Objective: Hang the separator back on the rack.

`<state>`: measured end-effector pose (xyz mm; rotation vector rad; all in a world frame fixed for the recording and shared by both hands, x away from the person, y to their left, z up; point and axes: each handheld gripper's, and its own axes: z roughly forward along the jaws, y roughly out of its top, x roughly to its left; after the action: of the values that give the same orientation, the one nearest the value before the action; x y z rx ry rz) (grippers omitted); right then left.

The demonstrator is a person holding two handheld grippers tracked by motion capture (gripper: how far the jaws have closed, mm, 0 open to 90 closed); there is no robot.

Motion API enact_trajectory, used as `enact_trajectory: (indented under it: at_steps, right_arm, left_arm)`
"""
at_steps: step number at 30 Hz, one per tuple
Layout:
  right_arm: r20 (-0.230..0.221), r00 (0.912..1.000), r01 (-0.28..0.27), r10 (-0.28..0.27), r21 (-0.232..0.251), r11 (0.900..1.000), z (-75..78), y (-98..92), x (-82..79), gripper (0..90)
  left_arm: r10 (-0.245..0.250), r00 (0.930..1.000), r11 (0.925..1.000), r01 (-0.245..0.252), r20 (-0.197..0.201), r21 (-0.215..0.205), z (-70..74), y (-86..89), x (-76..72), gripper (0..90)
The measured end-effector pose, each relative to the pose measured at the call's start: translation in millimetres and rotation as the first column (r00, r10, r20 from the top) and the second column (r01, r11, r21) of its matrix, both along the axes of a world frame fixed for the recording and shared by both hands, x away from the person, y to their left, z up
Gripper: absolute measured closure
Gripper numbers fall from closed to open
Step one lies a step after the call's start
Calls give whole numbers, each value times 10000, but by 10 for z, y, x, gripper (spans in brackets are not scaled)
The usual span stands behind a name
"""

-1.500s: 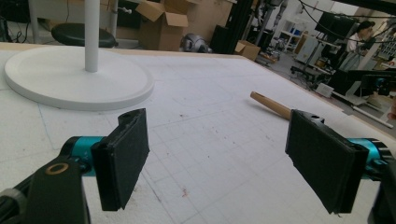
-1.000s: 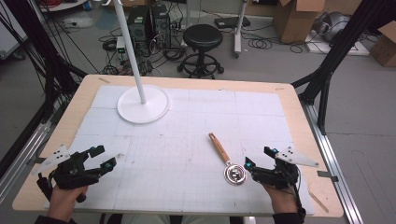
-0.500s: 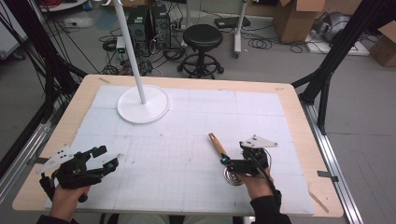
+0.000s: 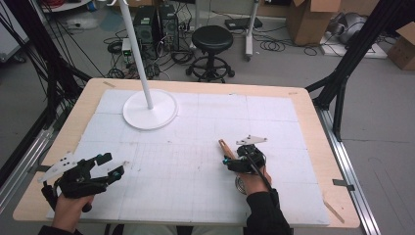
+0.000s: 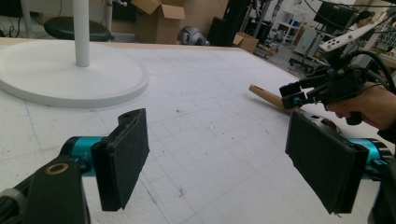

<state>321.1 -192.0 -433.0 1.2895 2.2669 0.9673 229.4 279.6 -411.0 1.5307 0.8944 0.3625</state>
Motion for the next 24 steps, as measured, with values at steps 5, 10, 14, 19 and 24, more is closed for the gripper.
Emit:
enact_trajectory:
  at_steps: [5, 10, 14, 19, 24]
  right_arm:
    - [-134, 9998, -112, 111, -95, 9999, -37, 67, 63, 414]
    - [-270, 9996, -119, 111, -313, 9994, -47, 141, 135, 456]
    - [-335, 9994, -148, 133, -448, 9989, -59, 157, 173, 496]
    - [-316, 9994, -161, 146, -481, 9987, -52, 163, 186, 566]
    - [-299, 9993, -222, 206, -530, 9983, -48, 184, 188, 633]
  left_arm:
    - [-1, 10000, 10000, 1, 2, -23, -2, 5, 3, 218]
    - [-12, 10000, 10000, 12, -6, -31, -2, 8, 1, 218]
    - [-16, 10000, 10000, 16, 13, -30, -2, 14, 4, 218]
    - [-24, 10000, 10000, 24, 12, -30, -2, 13, 5, 218]
    - [-20, 10000, 10000, 20, 8, -53, -1, 12, 4, 218]
